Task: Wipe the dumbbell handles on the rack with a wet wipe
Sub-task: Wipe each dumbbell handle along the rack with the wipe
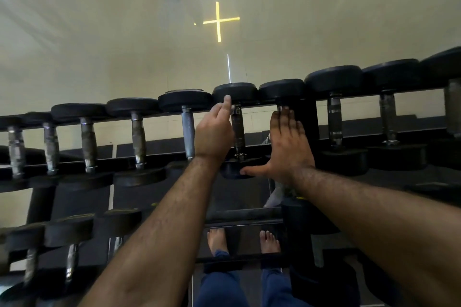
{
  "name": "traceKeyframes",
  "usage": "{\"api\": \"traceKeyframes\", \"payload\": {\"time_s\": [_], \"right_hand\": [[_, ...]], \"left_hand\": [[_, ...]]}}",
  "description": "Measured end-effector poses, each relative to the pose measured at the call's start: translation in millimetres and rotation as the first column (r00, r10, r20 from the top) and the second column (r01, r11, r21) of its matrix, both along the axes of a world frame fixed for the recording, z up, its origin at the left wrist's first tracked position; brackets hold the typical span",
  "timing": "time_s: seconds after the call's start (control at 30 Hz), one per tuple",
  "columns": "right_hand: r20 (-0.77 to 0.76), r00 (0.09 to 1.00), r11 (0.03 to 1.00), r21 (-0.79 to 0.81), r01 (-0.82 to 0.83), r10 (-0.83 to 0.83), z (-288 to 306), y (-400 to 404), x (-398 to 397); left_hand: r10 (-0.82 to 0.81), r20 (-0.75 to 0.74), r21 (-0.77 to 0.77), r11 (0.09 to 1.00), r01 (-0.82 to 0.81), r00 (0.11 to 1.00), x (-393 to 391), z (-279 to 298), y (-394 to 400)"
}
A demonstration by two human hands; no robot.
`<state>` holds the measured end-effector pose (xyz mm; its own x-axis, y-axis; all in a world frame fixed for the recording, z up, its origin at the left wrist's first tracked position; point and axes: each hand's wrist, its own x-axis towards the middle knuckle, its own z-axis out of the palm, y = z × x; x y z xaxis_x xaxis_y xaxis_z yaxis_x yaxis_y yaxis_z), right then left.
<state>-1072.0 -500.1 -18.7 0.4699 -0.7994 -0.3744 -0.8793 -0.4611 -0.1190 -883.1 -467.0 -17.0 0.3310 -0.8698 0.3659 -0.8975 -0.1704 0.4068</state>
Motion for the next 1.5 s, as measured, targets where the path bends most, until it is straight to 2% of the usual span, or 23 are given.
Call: {"api": "traceKeyframes", "payload": {"time_s": [0.2, 0.37, 0.43, 0.5, 0.53, 0.57, 0.63, 0.7, 0.73, 0.8, 0.87, 0.9, 0.93, 0.97, 1.0, 1.03, 1.1, 1.13, 1.17, 1.23, 1.3, 1.4, 1.5], "right_hand": [[-0.007, 1.000, 1.000, -0.008, -0.009, 0.009, -0.1, 1.3, -0.2], [-0.012, 0.999, 0.999, -0.008, -0.040, 0.040, -0.7, 0.3, -0.5], [-0.003, 0.999, 0.999, -0.004, -0.047, 0.047, -2.2, 0.1, -1.5], [-0.004, 0.999, 0.999, 0.004, -0.054, 0.054, -2.1, -0.2, -2.3], [-0.009, 0.998, 0.998, 0.005, -0.056, 0.056, -1.9, -0.3, -2.5], [-0.010, 0.998, 0.998, 0.005, -0.057, 0.057, -1.6, -1.1, -2.5], [-0.007, 0.998, 0.998, 0.014, -0.063, 0.063, -0.9, -1.9, -2.7], [-0.010, 0.997, 0.997, 0.013, -0.071, 0.071, -1.0, -1.4, -3.2], [-0.013, 0.997, 0.998, 0.006, -0.070, 0.070, -1.3, -1.4, -3.4], [-0.020, 0.997, 0.997, 0.002, -0.072, 0.072, -1.1, -1.4, -3.1], [-0.022, 0.997, 0.997, 0.007, -0.080, 0.080, -1.2, -1.3, -2.7], [-0.020, 0.996, 0.996, 0.014, -0.083, 0.083, -1.3, -1.4, -2.7], [-0.020, 0.996, 0.996, 0.018, -0.089, 0.089, -1.9, -1.3, -3.3], [-0.019, 0.995, 0.995, 0.017, -0.095, 0.095, -1.8, -1.4, -3.5], [-0.018, 0.995, 0.995, 0.015, -0.100, 0.100, -1.7, -1.4, -3.8], [-0.019, 0.995, 0.995, 0.016, -0.102, 0.102, -1.2, -1.2, -3.9], [-0.026, 0.995, 0.995, 0.004, -0.099, 0.099, -1.1, -0.6, -3.2], [-0.032, 0.995, 0.995, -0.003, -0.095, 0.095, -0.8, -0.5, -2.7], [-0.039, 0.995, 0.996, -0.002, -0.094, 0.093, -0.6, -0.7, -2.6], [-0.051, 0.993, 0.995, -0.002, -0.102, 0.102, -0.8, -0.9, -2.5], [-0.059, 0.993, 0.994, -0.015, -0.108, 0.107, -1.3, -0.5, -2.2], [-0.073, 0.992, 0.993, -0.043, -0.110, 0.107, -2.7, 1.2, -2.6], [-0.064, 0.992, 0.992, -0.057, -0.110, 0.106, -4.2, 3.1, -2.5]], "left_hand": [[-0.018, -0.058, -0.107, 0.994, 0.012, 0.998, -1.4, 3.0, -5.9], [-0.266, 0.205, 0.158, 0.959, 0.236, 0.942, 5.0, -23.6, -17.4], [-0.573, 0.259, 0.338, 0.808, 0.483, 0.778, 2.1, -21.2, -16.8], [-0.821, 0.153, 0.572, 0.527, 0.629, 0.550, 1.7, -6.5, -10.8], [-0.865, 0.095, 0.635, 0.434, 0.639, 0.493, 5.8, 0.8, -11.9], [-0.873, 0.079, 0.649, 0.412, 0.640, 0.482, 11.1, 6.7, -15.3], [-0.802, 0.158, 0.481, 0.572, 0.665, 0.576, 22.6, 11.0, -25.9], [-0.614, 0.289, 0.269, 0.788, 0.554, 0.734, 31.7, 7.7, -32.5], [-0.557, 0.344, 0.238, 0.830, 0.504, 0.756, 32.0, 5.5, -33.5], [-0.651, 0.368, 0.365, 0.757, 0.541, 0.663, 24.0, -0.1, -29.6], [-0.824, 0.140, 0.593, 0.513, 0.620, 0.548, 12.7, 0.9, -16.4], [-0.843, -0.002, 0.658, 0.403, 0.636, 0.537, 11.5, 2.2, -9.9], [-0.814, -0.122, 0.673, 0.353, 0.650, 0.568, 15.2, 4.2, -4.6], [-0.740, -0.228, 0.659, 0.361, 0.660, 0.633, 21.3, 8.8, -2.0], [-0.624, -0.332, 0.608, 0.432, 0.666, 0.708, 28.2, 16.5, -0.7], [-0.482, -0.418, 0.531, 0.558, 0.638, 0.770, 35.3, 20.9, -1.1], [-0.289, -0.466, 0.376, 0.791, 0.483, 0.836, 37.6, 26.4, -2.8], [-0.267, -0.446, 0.366, 0.816, 0.446, 0.854, 31.7, 27.7, -4.1], [-0.306, -0.420, 0.400, 0.783, 0.477, 0.855, 22.0, 27.1, -5.0], [-0.432, -0.395, 0.532, 0.612, 0.585, 0.811, 5.0, 19.6, 4.4], [-0.364, -0.468, 0.592, 0.548, 0.592, 0.805, 13.2, 21.2, 16.4], [-0.199, -0.517, 0.640, 0.556, 0.531, 0.832, 49.0, 34.9, 26.1], [-0.103, -0.412, 0.628, 0.688, 0.364, 0.905, 50.1, 31.8, 25.1]]}}
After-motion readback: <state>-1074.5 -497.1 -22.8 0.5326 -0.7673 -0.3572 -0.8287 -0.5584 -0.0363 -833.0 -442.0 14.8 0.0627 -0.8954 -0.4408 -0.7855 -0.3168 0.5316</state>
